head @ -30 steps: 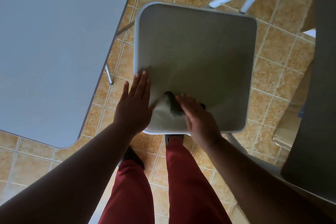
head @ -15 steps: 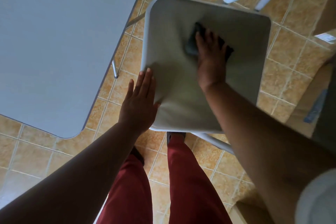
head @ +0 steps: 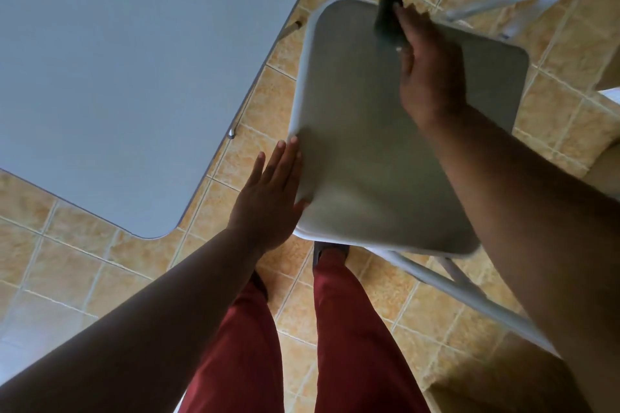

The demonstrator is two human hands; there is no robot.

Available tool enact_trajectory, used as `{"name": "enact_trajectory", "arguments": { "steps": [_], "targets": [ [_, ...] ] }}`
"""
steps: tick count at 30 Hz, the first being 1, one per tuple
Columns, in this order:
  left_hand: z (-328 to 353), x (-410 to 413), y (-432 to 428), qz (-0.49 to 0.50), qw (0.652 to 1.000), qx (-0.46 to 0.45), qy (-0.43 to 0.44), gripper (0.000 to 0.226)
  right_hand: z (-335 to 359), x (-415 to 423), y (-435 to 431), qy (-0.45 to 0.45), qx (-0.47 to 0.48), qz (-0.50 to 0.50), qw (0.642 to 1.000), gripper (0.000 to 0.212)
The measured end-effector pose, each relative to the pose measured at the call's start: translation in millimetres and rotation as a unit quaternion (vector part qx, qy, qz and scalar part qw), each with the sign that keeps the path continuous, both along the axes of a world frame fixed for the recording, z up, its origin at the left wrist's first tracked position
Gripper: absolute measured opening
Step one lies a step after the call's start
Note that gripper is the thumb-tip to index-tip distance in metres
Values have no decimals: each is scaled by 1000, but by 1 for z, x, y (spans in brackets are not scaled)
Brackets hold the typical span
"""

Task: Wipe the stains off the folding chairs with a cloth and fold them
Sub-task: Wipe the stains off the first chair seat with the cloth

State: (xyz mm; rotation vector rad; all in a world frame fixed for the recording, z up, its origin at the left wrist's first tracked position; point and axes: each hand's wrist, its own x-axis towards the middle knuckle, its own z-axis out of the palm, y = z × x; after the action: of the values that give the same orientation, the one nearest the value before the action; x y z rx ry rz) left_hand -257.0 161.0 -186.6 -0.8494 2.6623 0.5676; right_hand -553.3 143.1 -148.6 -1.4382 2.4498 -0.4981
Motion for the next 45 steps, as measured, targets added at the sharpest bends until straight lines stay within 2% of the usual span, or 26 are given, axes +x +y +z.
{"name": "enact_trajectory", "arguments": {
  "steps": [3, 6, 8, 11, 14, 15, 17, 18, 20, 22, 25, 28, 30, 32, 36, 38, 40, 43, 45],
  "targets": [
    [0, 5, 4, 13, 1000, 7, -1, 79, -28, 15, -43, 48, 73, 34, 996, 53],
    [2, 10, 9, 25, 1000, 9, 0, 80, -45, 69, -22, 123, 86, 66, 986, 49],
    [1, 14, 11, 28, 1000, 11, 2, 80, -47, 108, 24, 95, 69, 120, 986, 47],
    [1, 18, 10, 21, 1000, 12, -4, 84, -38, 155, 113, 1, 67, 199, 978, 45],
    [3, 22, 7, 10, 1000, 13, -12, 89, -20, 160, 169, -84, 104, 261, 956, 46],
    [4, 23, 7, 5, 1000, 15, -13, 89, -12, 149, 174, -114, 99, 246, 958, 45],
    [7, 24, 4, -5, 1000, 19, -13, 91, 3, 113, 166, -149, 58, 152, 975, 44],
    [8, 23, 4, -15, 1000, 18, -13, 94, 10, 88, 156, -139, 34, 93, 985, 45],
    [10, 17, 8, -44, 999, 16, -12, 100, 22, 27, 134, -59, 15, 6, 998, 49],
    [11, 9, 13, -62, 998, 13, -11, 101, 23, -32, 115, 7, 15, -31, 999, 46],
    [9, -3, 19, -58, 998, 2, -7, 96, -4, -75, 105, 14, 54, -64, 996, 48],
    [5, -5, 24, -50, 999, -6, -12, 94, -43, -37, 121, 37, 106, -55, 992, 51],
    [3, -3, 27, -47, 999, -6, -9, 95, -54, 16, 141, 46, 104, -74, 991, 51],
    [2, -1, 27, -48, 999, -10, -8, 94, -50, 81, 165, 21, 90, -59, 994, 53],
    [5, -1, 24, -58, 998, -21, -9, 86, -20, 171, 212, -75, 100, 65, 990, 49],
    [6, -2, 22, -65, 997, -28, -8, 85, -7, 158, 217, -120, 81, 53, 988, 52],
    [7, -2, 22, -72, 997, -31, -8, 86, 4, 121, 211, -125, 33, -34, 991, 53],
    [8, -2, 23, -70, 997, -32, -5, 87, 10, 48, 197, -48, -4, -162, 986, 49],
    [8, -2, 25, -62, 998, -26, -4, 88, 2, 7, 192, 23, 44, -217, 975, 49]
  ]
}}
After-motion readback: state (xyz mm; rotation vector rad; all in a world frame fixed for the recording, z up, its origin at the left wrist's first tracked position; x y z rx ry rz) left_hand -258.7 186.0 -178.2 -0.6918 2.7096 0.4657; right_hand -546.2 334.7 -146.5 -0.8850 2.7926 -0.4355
